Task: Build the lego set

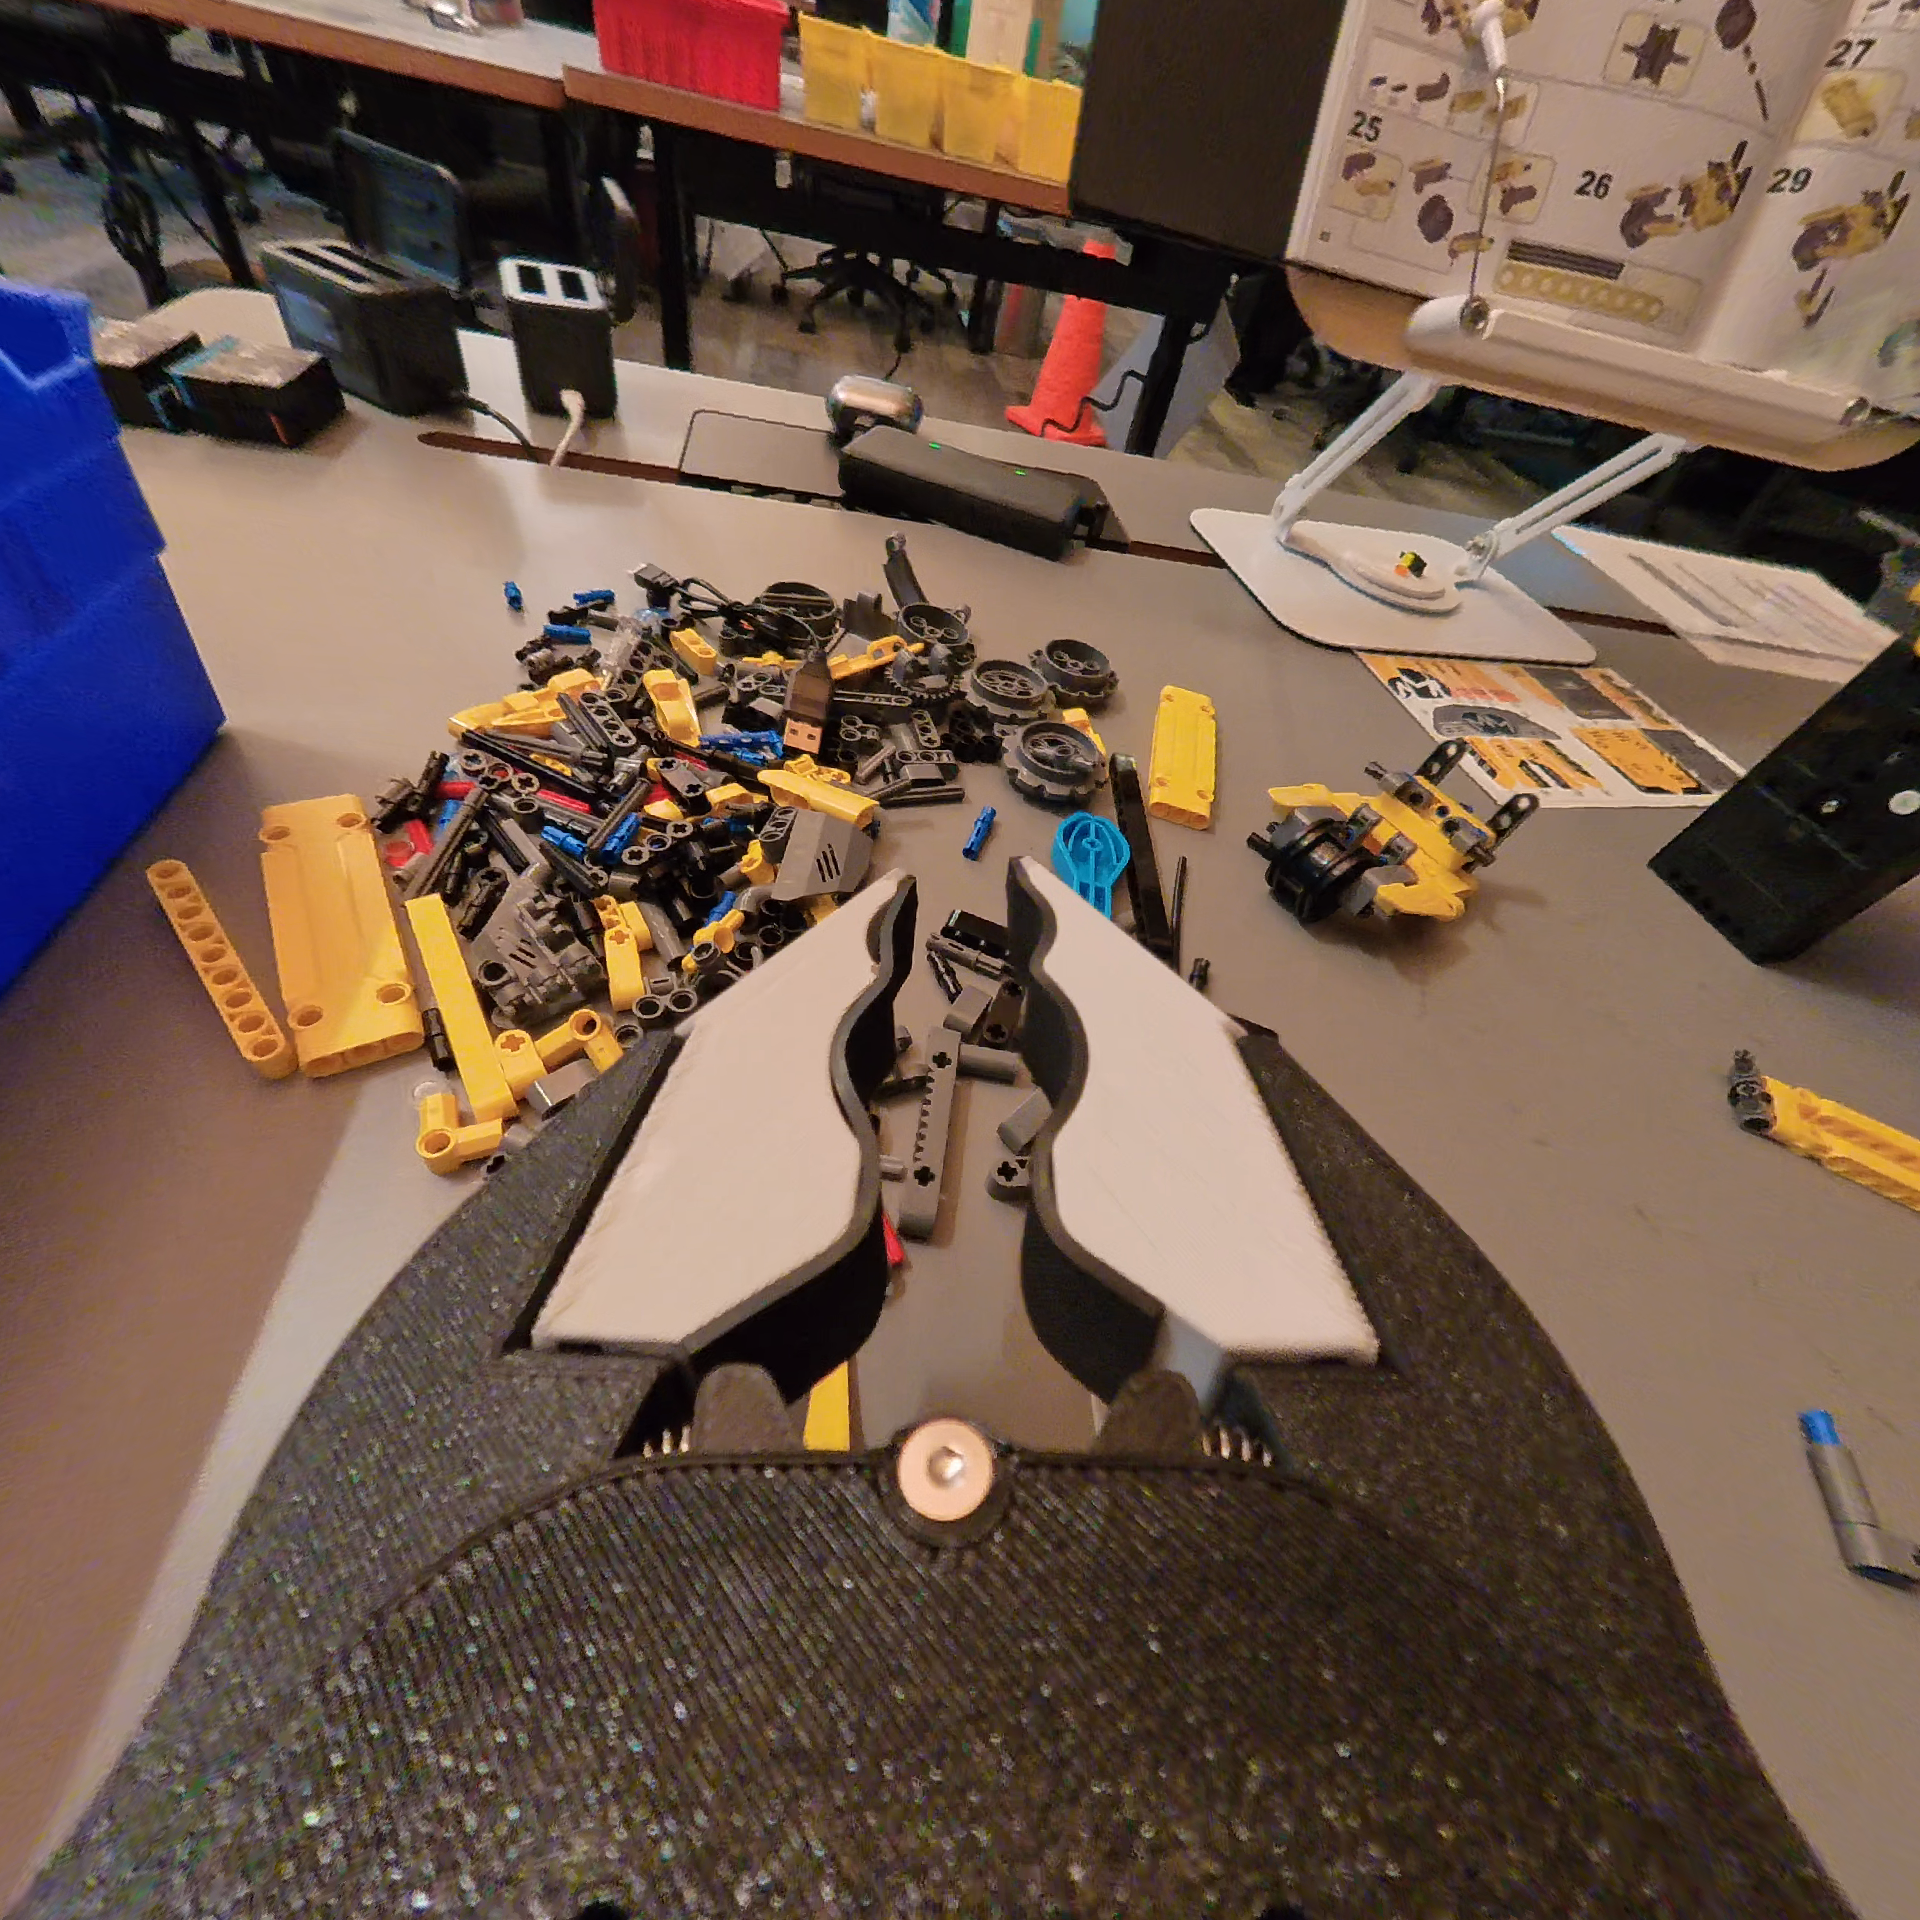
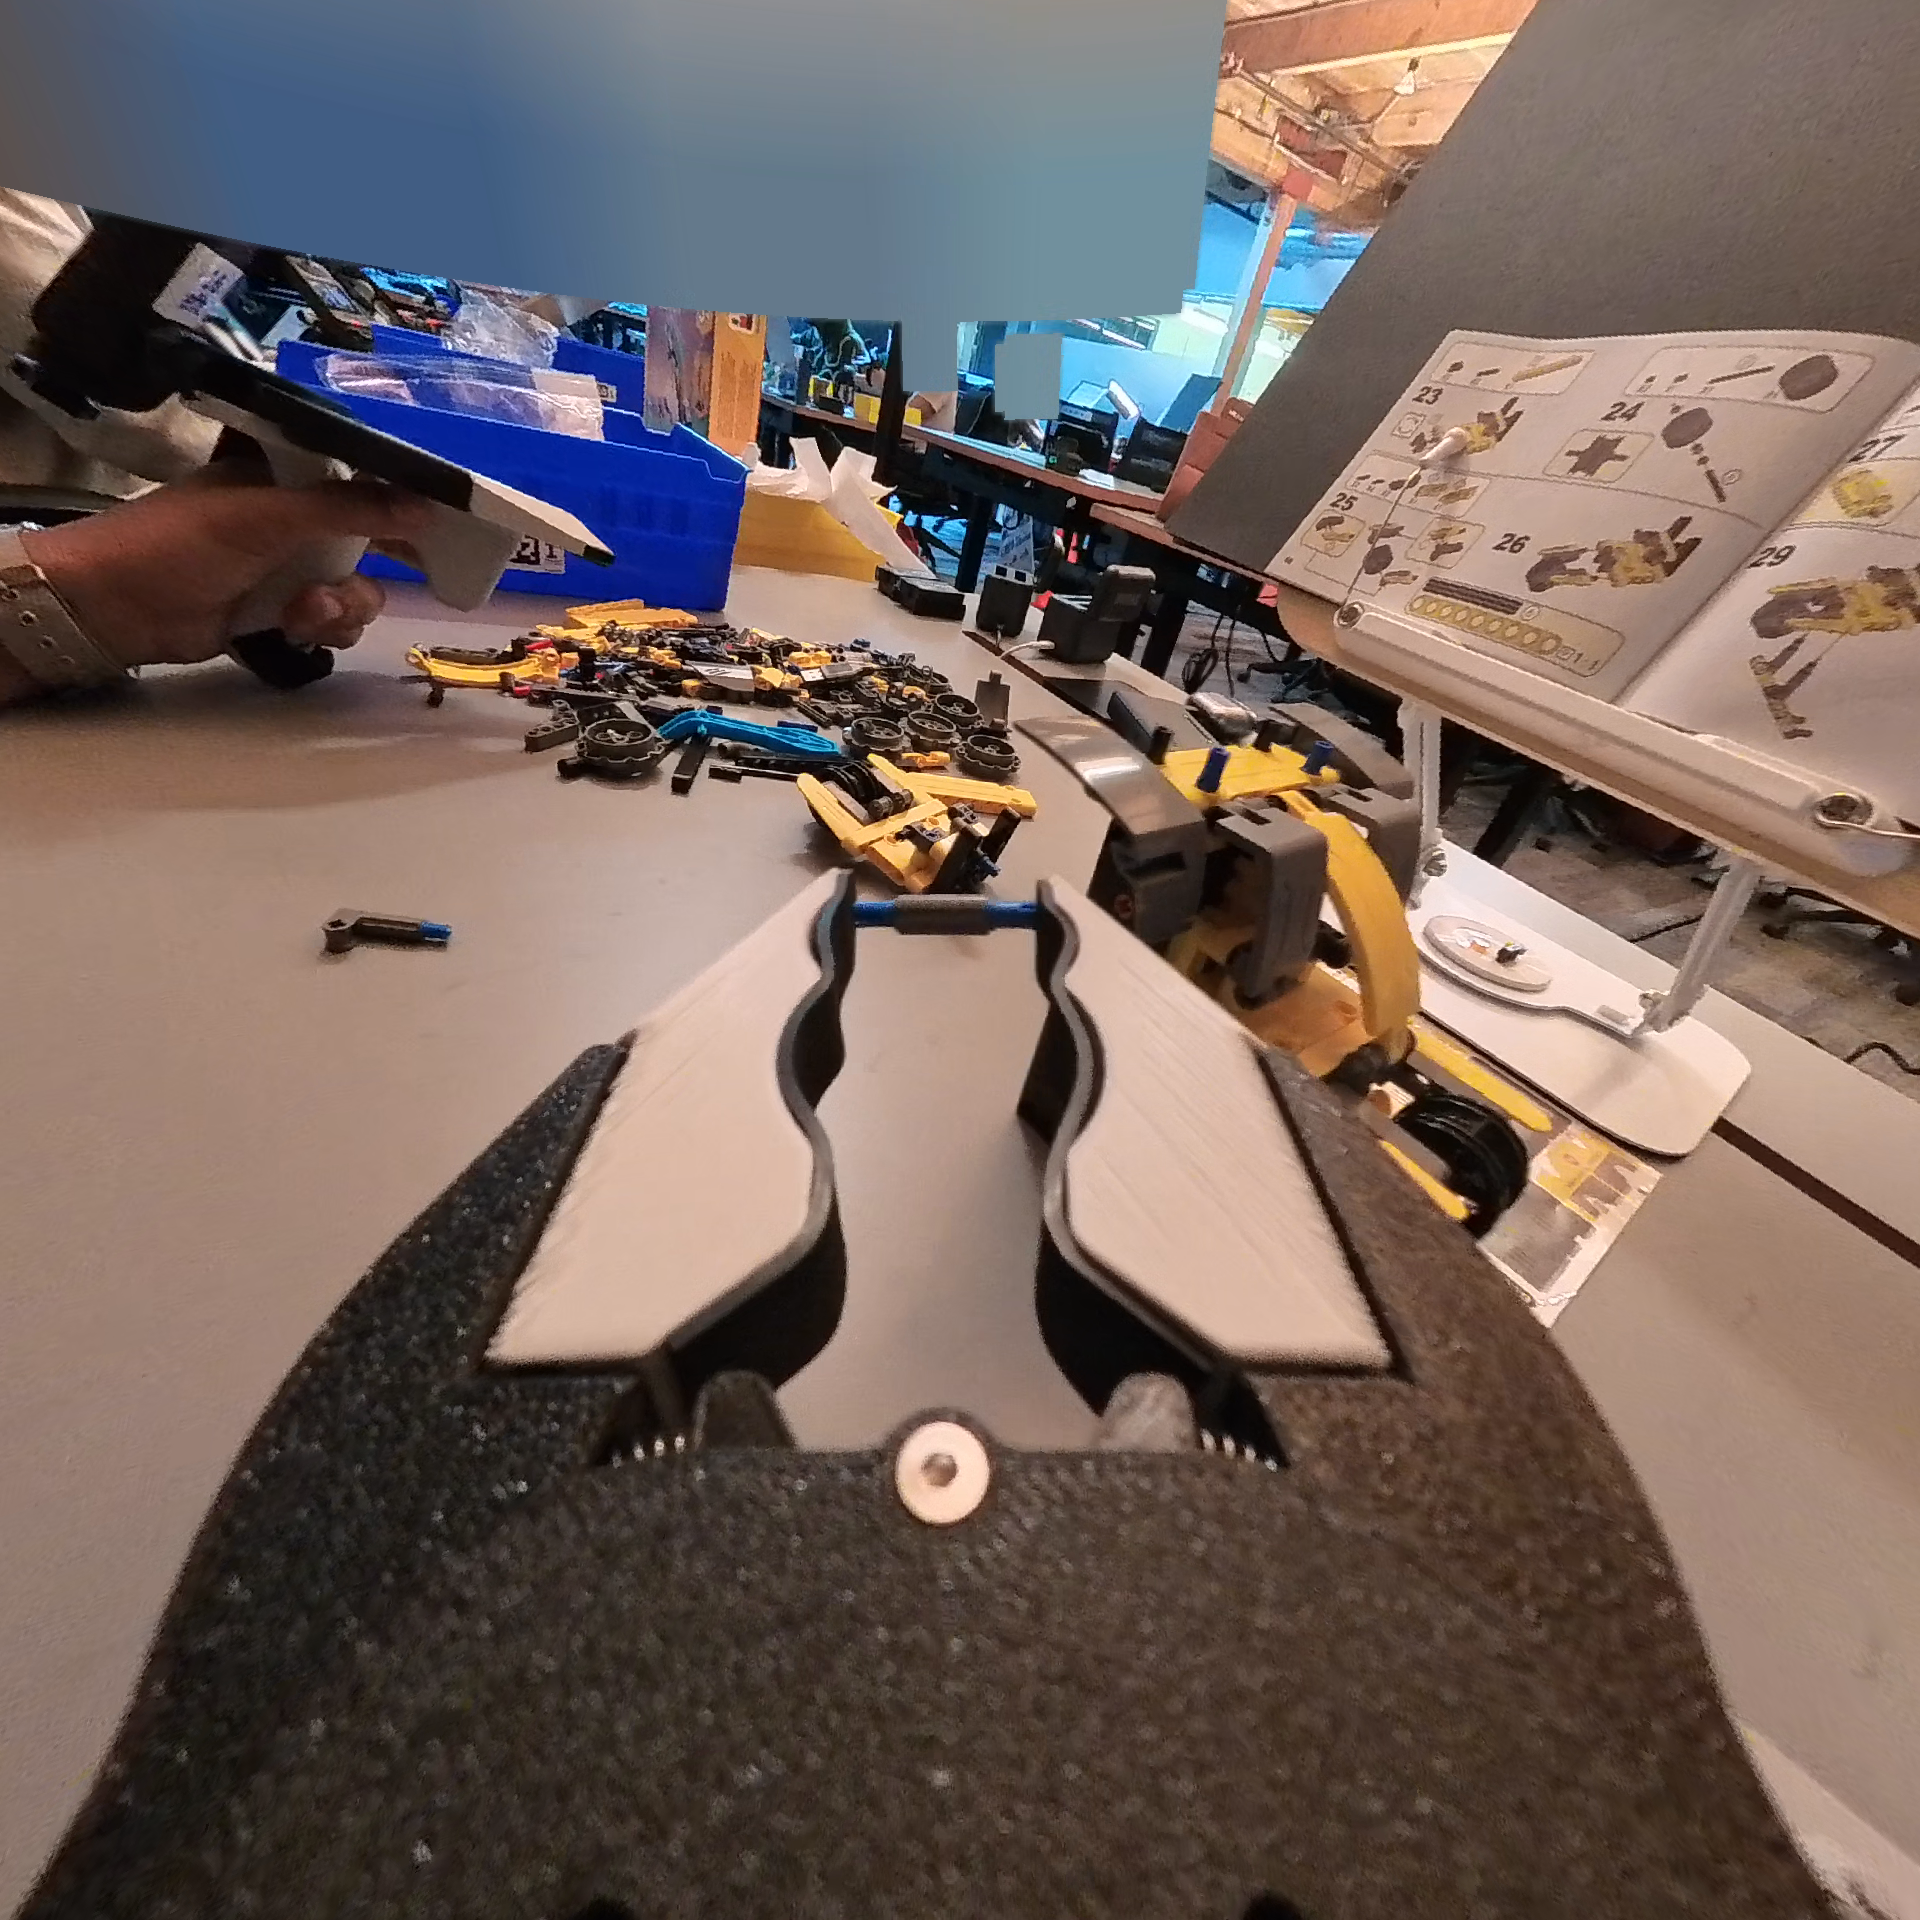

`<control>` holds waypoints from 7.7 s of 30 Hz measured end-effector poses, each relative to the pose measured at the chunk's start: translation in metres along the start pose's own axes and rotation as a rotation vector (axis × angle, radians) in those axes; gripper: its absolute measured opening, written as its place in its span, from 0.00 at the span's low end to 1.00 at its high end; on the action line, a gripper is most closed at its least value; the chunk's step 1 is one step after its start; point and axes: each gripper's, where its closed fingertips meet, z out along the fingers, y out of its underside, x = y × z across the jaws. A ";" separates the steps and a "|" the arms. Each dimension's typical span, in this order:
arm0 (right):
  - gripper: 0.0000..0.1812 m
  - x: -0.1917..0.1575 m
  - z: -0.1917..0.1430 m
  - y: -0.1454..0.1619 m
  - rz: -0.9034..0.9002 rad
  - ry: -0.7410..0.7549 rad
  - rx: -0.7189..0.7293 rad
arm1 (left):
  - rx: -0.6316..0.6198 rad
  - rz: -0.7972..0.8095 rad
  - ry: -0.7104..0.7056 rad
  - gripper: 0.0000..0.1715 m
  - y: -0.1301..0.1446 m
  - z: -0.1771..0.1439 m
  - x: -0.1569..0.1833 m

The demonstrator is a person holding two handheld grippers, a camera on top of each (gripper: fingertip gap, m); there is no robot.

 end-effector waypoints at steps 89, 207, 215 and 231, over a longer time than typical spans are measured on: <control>0.19 0.002 0.012 0.004 -0.001 -0.009 -0.024 | -0.444 0.360 -0.160 0.07 0.047 0.072 -0.027; 0.19 -0.096 0.002 0.013 -0.060 -0.361 -0.161 | -0.412 0.400 0.460 0.09 0.149 -0.082 0.259; 0.19 -0.096 0.001 0.013 -0.060 -0.362 -0.162 | -0.401 0.235 0.467 0.02 0.141 -0.080 0.254; 0.19 -0.097 0.001 0.013 -0.068 -0.361 -0.159 | -0.461 0.080 0.439 0.00 0.138 -0.075 0.240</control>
